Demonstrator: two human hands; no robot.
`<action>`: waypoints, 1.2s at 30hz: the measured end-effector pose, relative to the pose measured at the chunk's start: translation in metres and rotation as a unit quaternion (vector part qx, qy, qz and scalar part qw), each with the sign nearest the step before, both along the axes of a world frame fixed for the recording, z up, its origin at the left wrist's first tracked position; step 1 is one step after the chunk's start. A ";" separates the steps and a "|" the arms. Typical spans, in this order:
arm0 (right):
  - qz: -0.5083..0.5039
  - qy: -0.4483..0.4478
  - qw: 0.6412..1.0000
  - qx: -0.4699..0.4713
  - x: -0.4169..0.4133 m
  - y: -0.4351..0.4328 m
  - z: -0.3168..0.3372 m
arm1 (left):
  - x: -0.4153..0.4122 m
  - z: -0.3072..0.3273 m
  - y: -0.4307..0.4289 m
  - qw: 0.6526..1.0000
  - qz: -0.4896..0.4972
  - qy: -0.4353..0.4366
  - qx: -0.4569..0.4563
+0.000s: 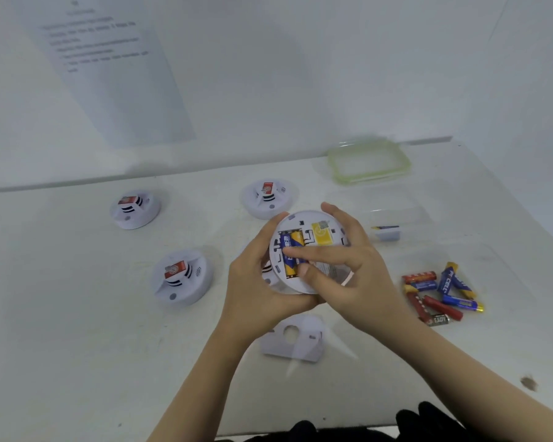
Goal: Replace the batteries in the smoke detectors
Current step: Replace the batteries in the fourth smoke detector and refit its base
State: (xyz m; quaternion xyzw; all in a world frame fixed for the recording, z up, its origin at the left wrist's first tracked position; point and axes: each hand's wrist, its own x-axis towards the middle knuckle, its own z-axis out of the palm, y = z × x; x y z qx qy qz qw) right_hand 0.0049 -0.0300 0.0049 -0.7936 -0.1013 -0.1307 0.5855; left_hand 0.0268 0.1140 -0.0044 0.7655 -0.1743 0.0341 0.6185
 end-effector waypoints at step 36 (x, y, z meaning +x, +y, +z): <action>0.031 -0.096 0.954 -0.282 -0.018 0.071 -0.008 | -0.010 -0.035 0.143 0.997 -0.002 0.005 0.071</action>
